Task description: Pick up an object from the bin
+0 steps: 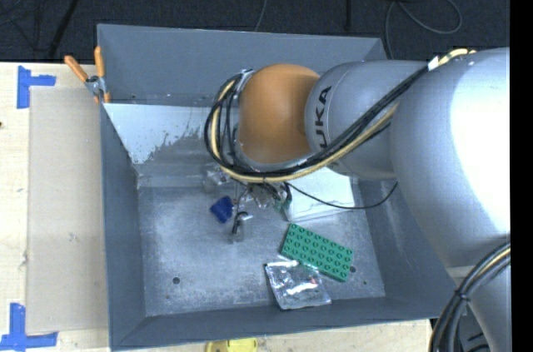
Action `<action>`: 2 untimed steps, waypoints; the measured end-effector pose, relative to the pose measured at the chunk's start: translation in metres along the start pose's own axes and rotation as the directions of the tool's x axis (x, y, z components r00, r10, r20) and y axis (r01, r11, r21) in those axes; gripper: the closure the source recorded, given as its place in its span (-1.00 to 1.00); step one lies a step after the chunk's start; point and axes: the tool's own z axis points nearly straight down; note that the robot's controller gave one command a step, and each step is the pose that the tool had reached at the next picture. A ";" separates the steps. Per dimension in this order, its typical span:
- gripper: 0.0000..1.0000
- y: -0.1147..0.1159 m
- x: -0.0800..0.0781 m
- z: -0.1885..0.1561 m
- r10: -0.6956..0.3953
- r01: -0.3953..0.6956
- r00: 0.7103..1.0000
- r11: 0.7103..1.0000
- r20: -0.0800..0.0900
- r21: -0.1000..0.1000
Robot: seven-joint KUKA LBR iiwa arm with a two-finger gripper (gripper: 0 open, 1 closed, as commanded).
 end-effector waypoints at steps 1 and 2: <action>-1.00 -0.012 0.001 -0.001 -0.039 0.039 0.999 0.999 0.002 0.001; 1.00 -0.012 0.001 -0.001 -0.037 0.037 0.999 0.999 0.003 0.000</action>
Offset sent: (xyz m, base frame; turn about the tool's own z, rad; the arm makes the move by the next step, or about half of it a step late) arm 0.0023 -0.0122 0.0018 -0.0406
